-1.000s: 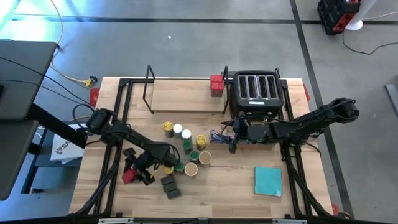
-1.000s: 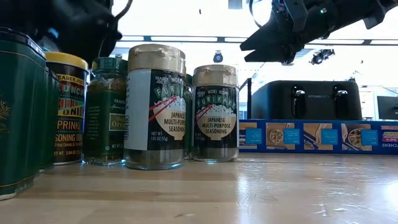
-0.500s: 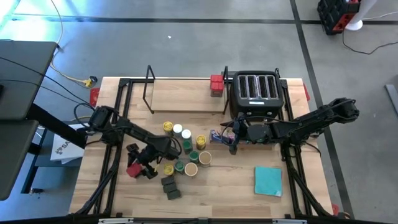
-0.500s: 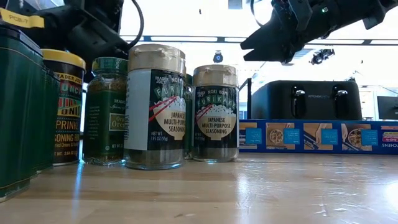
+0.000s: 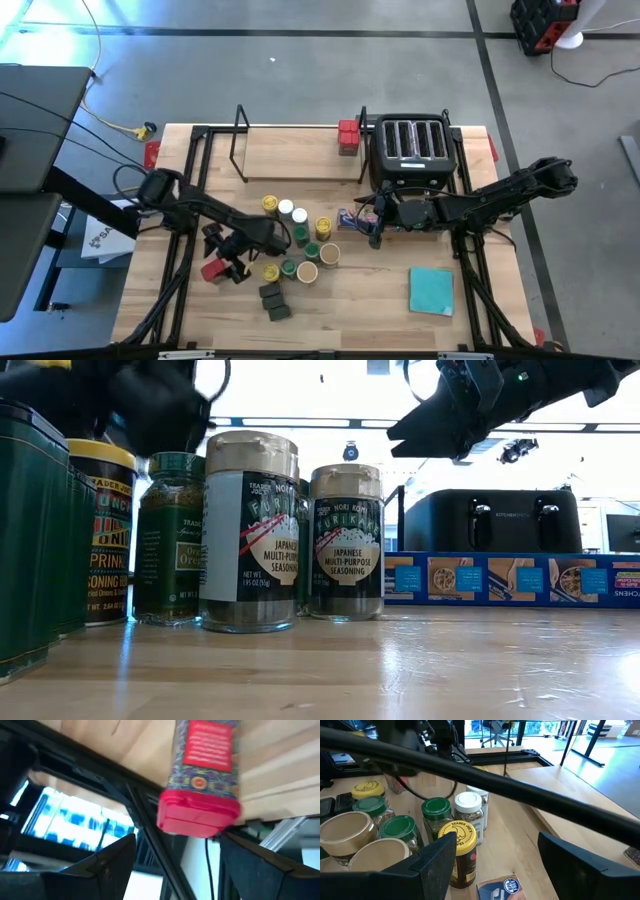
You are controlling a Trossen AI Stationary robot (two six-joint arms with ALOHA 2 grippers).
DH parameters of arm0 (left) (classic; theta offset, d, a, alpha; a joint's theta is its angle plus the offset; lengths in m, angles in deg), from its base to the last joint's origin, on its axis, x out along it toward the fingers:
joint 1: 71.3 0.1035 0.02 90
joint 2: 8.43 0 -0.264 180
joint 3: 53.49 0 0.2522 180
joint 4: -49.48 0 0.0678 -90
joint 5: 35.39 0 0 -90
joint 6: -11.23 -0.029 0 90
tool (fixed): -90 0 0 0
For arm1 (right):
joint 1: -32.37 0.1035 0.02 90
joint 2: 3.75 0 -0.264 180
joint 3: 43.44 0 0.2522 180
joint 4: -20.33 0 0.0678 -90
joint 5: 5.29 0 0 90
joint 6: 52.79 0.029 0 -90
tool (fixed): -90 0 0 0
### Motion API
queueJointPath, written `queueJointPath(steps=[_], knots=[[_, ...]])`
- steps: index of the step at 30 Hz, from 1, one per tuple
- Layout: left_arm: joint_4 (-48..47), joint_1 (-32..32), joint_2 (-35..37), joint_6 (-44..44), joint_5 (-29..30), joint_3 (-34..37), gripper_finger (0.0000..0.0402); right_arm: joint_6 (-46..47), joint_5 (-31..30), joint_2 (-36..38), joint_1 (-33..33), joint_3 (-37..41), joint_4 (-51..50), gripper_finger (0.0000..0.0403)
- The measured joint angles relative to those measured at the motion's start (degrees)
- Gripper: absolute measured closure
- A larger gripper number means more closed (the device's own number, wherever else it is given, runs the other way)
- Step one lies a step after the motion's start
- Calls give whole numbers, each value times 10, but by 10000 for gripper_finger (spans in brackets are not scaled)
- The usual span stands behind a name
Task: Shelf spices
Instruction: Put the red seasoning can on the shelf aligned with the other red seasoning cans
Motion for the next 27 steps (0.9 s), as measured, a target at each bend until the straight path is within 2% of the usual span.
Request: queueJointPath(steps=[5,10,12,15,17,19,21,25,27], knots=[[4,-31,61,81,58,-20,116,0,0,0,0,0,1,128],[17,-110,159,179,108,-34,116,-11,0,0,0,0,11,128],[56,-152,199,223,159,-34,116,-16,-1,0,0,0,19,128],[122,-217,240,259,269,-34,116,-21,0,0,-1,0,33,128],[136,-257,249,262,333,-34,116,-21,0,0,-1,0,37,128],[136,-288,245,275,369,-31,116,-21,0,0,-2,0,38,128],[127,-308,239,312,369,-19,116,-21,0,0,-4,0,38,128],[130,-331,229,378,318,25,116,-15,0,0,-8,0,38,128],[138,-339,228,394,312,46,114,-15,0,0,-11,0,39,128]])
